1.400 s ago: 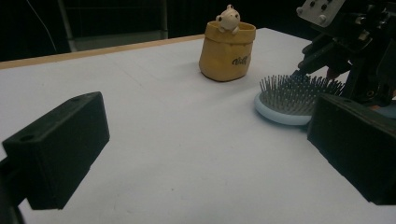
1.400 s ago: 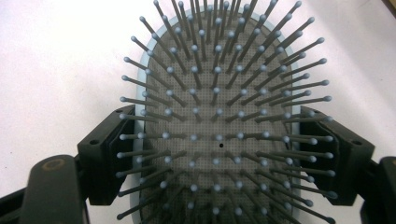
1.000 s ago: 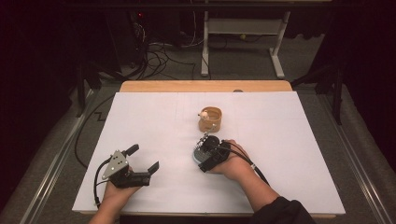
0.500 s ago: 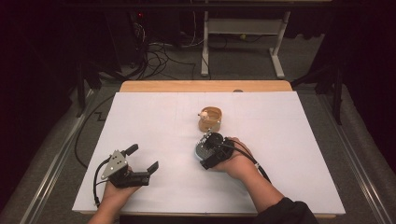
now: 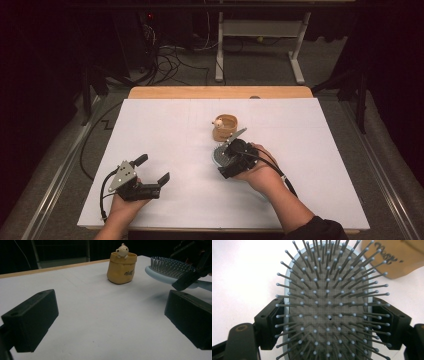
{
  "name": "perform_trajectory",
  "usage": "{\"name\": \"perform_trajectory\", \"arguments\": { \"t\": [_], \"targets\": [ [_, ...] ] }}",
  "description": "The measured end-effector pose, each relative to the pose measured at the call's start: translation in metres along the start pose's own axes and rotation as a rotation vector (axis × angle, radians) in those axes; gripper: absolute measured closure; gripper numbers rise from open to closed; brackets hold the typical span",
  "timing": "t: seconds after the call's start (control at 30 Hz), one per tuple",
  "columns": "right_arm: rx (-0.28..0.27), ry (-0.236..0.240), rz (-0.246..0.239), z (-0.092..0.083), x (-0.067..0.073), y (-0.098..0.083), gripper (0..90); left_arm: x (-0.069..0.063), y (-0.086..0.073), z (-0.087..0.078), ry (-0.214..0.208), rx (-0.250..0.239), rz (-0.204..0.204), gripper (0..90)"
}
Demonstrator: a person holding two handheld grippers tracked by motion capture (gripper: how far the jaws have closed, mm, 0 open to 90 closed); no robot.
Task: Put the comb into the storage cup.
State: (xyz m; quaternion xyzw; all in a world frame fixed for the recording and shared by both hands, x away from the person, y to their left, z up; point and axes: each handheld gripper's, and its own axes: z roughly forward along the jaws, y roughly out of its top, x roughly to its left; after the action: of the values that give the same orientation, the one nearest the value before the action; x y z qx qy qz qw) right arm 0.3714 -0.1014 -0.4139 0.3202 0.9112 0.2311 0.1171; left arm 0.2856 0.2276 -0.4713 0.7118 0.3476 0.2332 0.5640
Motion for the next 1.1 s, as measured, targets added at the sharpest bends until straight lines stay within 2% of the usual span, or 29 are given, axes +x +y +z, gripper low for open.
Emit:
{"name": "perform_trajectory", "arguments": {
  "t": [0.1,0.23,0.33,0.37,0.83,1.1],
  "targets": [
    [-0.019,-0.005,-0.002,-0.003,0.0,0.0,20.8,0.0,0.0,0.0,0.0,-0.001,-0.002,0.0],
    [-0.088,-0.014,0.011,-0.011,-0.002,-0.001,20.9,0.001,0.0,-0.001,0.001,0.003,-0.001,0.0],
    [-0.11,-0.021,0.011,-0.014,-0.003,-0.002,20.8,0.001,0.0,-0.001,0.002,-0.001,-0.005,0.0],
    [-0.133,-0.033,0.014,-0.017,-0.003,-0.003,20.8,0.001,0.0,-0.001,0.002,-0.002,-0.006,0.0],
    [-0.255,-0.091,0.038,-0.028,-0.006,-0.011,20.8,0.001,0.0,-0.001,0.004,0.003,-0.003,0.0],
    [-0.326,-0.085,0.052,-0.031,-0.008,-0.016,20.8,0.001,0.0,-0.001,0.003,0.004,-0.004,0.0]
  ]
}}
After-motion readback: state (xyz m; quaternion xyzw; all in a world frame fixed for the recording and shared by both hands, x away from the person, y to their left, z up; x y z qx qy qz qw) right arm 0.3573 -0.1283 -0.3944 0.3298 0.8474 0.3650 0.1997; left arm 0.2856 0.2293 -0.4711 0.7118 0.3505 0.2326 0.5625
